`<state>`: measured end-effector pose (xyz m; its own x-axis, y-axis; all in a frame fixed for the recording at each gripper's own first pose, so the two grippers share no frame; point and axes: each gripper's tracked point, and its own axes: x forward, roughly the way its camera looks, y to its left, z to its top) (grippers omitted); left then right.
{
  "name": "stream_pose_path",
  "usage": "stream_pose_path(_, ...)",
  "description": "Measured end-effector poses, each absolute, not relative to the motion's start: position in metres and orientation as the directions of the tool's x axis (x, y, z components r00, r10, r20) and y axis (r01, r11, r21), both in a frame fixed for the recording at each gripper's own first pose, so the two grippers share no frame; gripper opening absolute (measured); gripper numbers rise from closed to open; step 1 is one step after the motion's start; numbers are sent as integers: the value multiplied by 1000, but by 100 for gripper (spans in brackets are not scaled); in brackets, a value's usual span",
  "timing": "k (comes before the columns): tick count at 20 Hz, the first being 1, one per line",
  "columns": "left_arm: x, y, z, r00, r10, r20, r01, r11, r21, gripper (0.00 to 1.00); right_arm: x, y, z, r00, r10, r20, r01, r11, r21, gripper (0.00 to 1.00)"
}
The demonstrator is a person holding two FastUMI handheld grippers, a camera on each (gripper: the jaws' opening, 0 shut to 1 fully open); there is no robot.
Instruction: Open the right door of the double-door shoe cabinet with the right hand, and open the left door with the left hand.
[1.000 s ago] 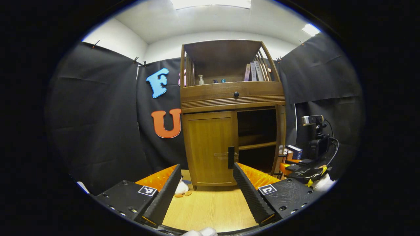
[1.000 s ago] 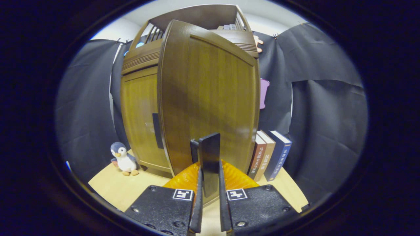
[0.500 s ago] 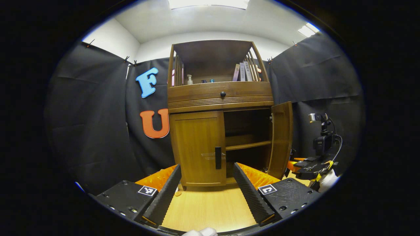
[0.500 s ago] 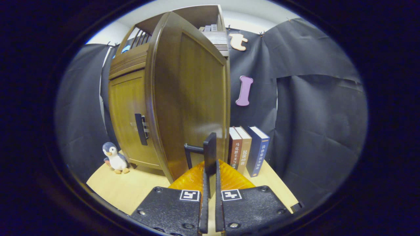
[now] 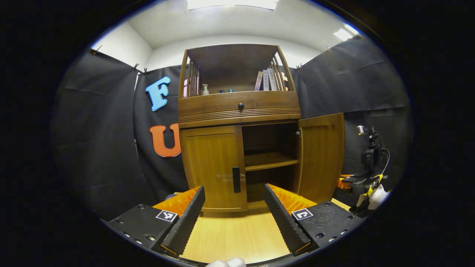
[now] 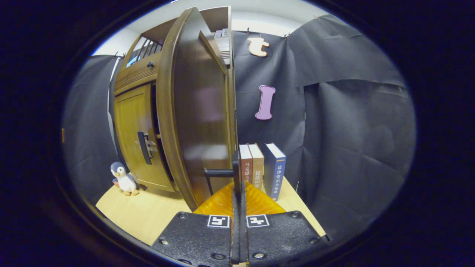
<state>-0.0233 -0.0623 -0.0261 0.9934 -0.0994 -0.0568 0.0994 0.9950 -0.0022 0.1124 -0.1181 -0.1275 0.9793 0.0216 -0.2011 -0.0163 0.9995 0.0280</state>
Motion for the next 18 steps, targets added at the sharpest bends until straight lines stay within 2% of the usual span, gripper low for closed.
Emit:
stream_pose_path(5, -12, -72, -30, 996, -55, -69, 55, 998, 6, 96, 114, -136, -125, 975, 86, -206, -84, 996, 17, 4)
stream_pose_path(6, -9, -74, -29, 997, -43, -70, 44, 999, 5, 100, 115, -140, -125, 973, 98, -208, -96, 995, 18, 4)
stream_pose_path(9, -5, -81, -29, 997, -7, -75, 7, 1000, 4, 100, 118, -153, -125, 967, 140, -213, -139, 990, 19, 4)
stream_pose_path(10, -4, -83, -29, 997, 10, -77, -10, 1000, 5, 96, 119, -156, -125, 966, 150, -210, -149, 989, 22, 4)
stream_pose_path(18, -16, -104, -19, 989, 127, -76, -127, 992, 5, 96, 121, -164, -123, 947, 232, -222, -235, 972, 15, 4)
